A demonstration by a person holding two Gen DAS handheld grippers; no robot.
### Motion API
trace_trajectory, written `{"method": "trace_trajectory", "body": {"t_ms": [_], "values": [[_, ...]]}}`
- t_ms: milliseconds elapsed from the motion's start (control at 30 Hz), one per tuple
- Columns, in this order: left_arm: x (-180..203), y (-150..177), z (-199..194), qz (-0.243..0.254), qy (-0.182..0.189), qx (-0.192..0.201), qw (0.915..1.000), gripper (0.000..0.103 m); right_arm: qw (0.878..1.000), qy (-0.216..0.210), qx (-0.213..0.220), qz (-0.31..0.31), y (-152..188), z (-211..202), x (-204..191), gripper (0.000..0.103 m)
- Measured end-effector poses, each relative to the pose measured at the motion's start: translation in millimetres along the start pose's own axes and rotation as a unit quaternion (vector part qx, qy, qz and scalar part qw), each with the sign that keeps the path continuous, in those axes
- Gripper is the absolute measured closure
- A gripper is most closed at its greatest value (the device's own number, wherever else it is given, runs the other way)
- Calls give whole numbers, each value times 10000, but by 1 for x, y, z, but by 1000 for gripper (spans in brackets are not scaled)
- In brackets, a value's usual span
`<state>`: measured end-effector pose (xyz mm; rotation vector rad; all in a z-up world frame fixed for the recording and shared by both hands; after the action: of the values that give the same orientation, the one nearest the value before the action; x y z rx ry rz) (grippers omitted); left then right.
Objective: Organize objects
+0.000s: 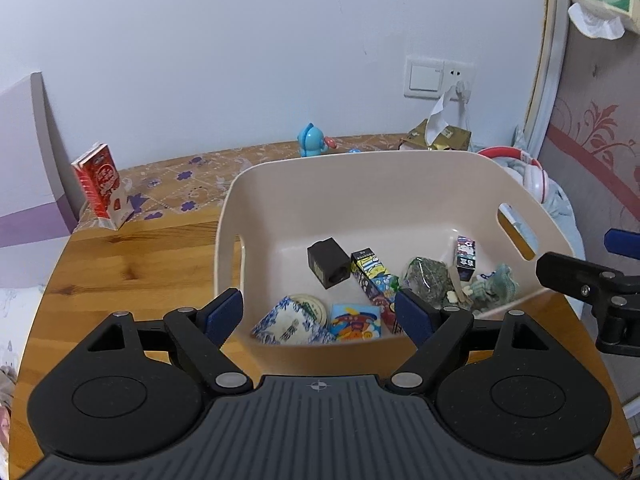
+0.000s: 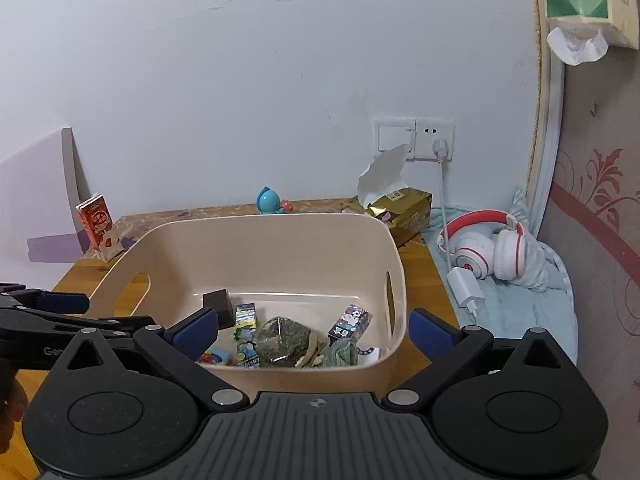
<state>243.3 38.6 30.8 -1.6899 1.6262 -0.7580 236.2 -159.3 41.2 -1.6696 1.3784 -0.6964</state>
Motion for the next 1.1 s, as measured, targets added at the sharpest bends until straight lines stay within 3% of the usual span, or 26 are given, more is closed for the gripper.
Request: {"method": "trace_trajectory", "body": {"t_ms": [767, 1100], "values": [[-3, 64, -82, -110, 236, 6, 9997, 17, 9996, 16, -3, -284, 44, -77, -17, 0], [3, 79, -120, 154, 156, 150, 9996, 15, 9993, 120, 45, -362, 59, -104, -27, 0]]}}
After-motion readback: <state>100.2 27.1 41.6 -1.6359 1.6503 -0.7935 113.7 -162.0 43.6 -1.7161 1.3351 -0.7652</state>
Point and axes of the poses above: each gripper's, at about its wrist camera, not at the fingertips, and z roughly the way its jaws point, x to its right, y to its underside, the point moved 1 cm from there along z, roughly the way its jaws point, and after that the axes turned 4 degrees about x, right-handed, at the moved point
